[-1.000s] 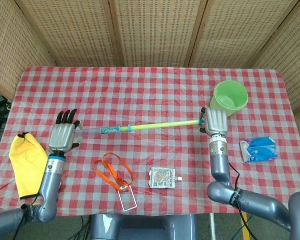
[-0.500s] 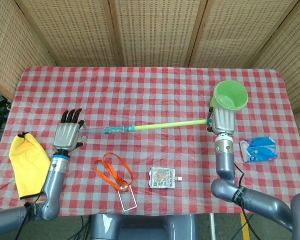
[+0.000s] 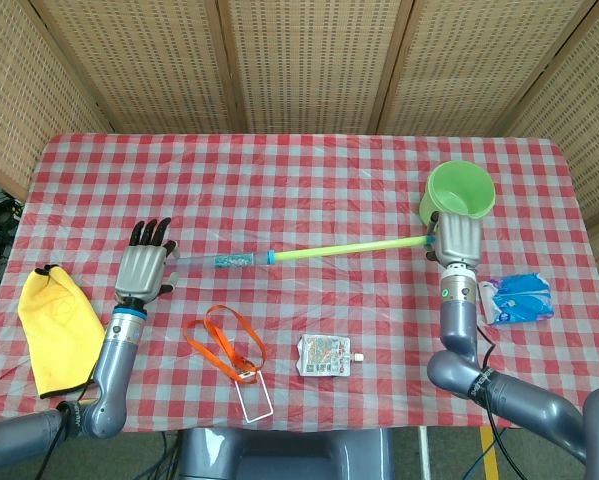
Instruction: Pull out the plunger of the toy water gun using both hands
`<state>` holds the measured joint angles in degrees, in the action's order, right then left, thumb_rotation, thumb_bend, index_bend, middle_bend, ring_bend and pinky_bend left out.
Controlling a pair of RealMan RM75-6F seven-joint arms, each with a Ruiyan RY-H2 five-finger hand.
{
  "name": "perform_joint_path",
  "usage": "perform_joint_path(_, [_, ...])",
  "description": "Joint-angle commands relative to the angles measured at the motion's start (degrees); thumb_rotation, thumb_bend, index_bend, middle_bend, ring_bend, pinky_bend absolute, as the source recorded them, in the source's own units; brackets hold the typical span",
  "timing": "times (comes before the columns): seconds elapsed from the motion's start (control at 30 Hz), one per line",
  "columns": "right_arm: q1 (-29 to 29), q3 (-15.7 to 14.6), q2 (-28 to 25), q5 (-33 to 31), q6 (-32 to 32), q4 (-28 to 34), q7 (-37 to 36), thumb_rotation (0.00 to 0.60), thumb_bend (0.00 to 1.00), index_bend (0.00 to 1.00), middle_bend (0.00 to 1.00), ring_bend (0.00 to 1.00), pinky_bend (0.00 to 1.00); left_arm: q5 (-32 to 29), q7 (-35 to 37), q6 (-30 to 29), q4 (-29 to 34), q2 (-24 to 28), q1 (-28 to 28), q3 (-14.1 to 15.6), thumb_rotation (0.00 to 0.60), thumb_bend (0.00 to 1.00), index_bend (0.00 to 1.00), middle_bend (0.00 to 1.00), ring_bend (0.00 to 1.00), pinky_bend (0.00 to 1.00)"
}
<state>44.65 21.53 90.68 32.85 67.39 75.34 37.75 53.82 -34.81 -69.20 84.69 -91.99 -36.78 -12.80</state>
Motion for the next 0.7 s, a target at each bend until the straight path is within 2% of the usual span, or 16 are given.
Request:
perform_joint_path(0.03, [-0.07,-0.09,0.20,-0.17,-0.30,-0.34,0.00,0.600,0.46,0.73,0.92,0.87,0.62,-0.19,-0.03,0.37,-0.12,-0.30,-0.24,-0.10,0.600,0.36,0.40,0.00,0.00,0.00])
perform_joint_path(0.1, [-0.16,-0.43,0.15,-0.59,-0.79,-0.35,0.55,0.600,0.38,0.55,0.75,0.73,0.51,-0.42,0.09,0.91,-0.12,-0.48,-0.46,-0.15,0.600,0.25,0.23,0.00,0.00,0.00])
perform_joint_path(0.17, [-0.17,-0.66,-0.03,-1.36,-1.11,-0.20,1.47,0.600,0.33,0.42,0.58,0.59,0.39,-0.42,0.06,1.07,-0.24,-0.59,-0.59,-0.14,0.600,0.19,0.13,0.00,0.00,0.00])
perform_joint_path(0.3, [-0.10,-0.79,-0.36,-3.78,-1.27,0.29,3.77,0.600,0.30,0.27,0.31,0.33,0.22,-0.27,0.02,1.20,-0.38,-0.81,-0.84,-0.15,0.600,0.16,0.03,0.00,0.00,0.00])
perform_joint_path(0.4, [-0.30,-0.68,-0.43,-4.63,-1.18,0.50,3.95,0.600,0.29,0.23,0.21,0.23,0.17,0.06,0.34,1.06,-0.28,-0.87,-0.88,-0.20,0.600,0.16,0.02,0.00,0.00,0.00])
perform_joint_path(0.7, [-1.39,-1.09,-1.25,-3.57,-0.16,2.23,2.72,0.600,0.29,0.19,0.11,0.11,0.13,1.79,1.62,-0.56,2.30,0.53,0.26,0.35,0.600,0.16,0.02,0.00,0.00,0.00])
